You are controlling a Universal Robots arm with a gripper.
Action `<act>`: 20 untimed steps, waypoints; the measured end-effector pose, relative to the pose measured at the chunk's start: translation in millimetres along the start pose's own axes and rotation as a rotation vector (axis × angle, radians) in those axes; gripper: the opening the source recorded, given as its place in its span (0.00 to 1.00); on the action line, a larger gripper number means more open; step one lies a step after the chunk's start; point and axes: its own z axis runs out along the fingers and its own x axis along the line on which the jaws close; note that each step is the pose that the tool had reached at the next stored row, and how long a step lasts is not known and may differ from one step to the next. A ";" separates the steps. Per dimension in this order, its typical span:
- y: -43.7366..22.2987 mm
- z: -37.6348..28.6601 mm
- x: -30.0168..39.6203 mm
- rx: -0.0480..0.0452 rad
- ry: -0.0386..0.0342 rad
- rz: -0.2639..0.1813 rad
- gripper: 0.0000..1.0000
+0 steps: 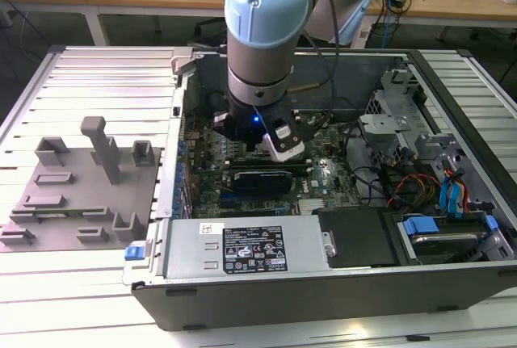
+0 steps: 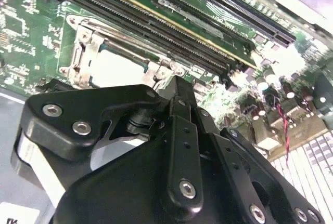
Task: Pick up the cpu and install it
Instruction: 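Install the second cpu locking lever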
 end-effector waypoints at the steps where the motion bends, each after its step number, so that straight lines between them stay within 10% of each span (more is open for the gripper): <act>1: 1.1 -4.1 -0.4 0.0057 -0.0001 0.000 0.11; 7: 4.0 -14.5 -3.5 0.0446 0.0015 0.001 0.11; 16: 5.8 -14.2 -36.6 0.0466 0.0026 0.003 0.11; 20: 16.6 -11.3 -44.7 0.0488 0.0025 0.003 0.11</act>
